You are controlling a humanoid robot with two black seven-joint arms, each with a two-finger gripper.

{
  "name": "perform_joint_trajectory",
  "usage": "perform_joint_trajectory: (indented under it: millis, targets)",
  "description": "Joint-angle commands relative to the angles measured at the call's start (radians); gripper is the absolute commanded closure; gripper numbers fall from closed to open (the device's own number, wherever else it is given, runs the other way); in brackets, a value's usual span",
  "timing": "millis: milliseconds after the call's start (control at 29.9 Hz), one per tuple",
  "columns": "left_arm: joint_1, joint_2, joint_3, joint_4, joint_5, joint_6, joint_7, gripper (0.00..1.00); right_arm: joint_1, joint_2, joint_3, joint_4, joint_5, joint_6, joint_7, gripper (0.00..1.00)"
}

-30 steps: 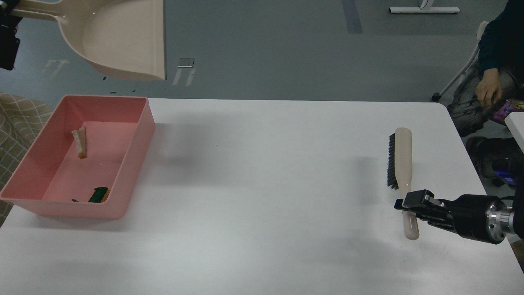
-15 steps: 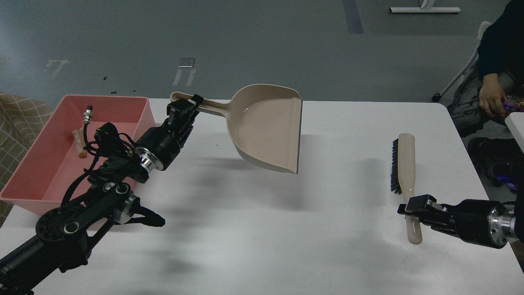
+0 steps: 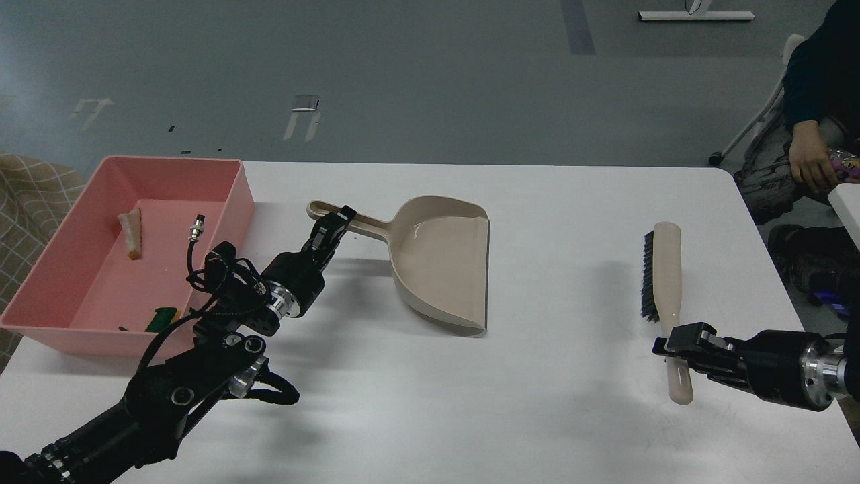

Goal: Sweep and dump garbage into bin
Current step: 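Lower the empty dustpan back onto the table with the left gripper, then release the brush from the right gripper and the dustpan from the left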

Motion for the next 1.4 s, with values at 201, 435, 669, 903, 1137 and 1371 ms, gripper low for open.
perform_joint_trajectory:
  millis: [201, 435, 669, 903, 1137, 1371]
  targets:
    - [0.004, 0.0, 0.007, 0.0, -0.004, 0.005, -0.005, 1.0, 0.0, 0.003, 0.0, 0.001, 0.002, -0.001, 0.0, 1.0]
    - [0.004, 0.003, 0.007, 0.0, -0.018, 0.003, -0.007, 0.53, 0.0, 0.003, 0.002, 0.003, 0.002, -0.001, 0.0, 1.0]
    - [0.016, 0.014, 0.007, -0.008, -0.015, 0.003, -0.019, 0.06, 0.0, 0.004, 0.003, 0.003, 0.002, -0.001, 0.0, 1.0]
    - [0.027, 0.028, 0.015, -0.012, -0.013, 0.002, -0.03, 0.03, 0.0, 0.012, 0.002, 0.003, 0.002, -0.001, 0.0, 1.0]
    - [0.085, 0.063, 0.015, -0.04, -0.01, -0.004, -0.045, 0.03, 0.0, 0.035, 0.007, 0.001, 0.005, -0.001, 0.032, 1.0]
    - [0.137, 0.127, 0.013, -0.116, -0.01, -0.024, -0.067, 0.03, -0.015, 0.06, 0.0, -0.005, 0.005, 0.002, 0.05, 1.0]
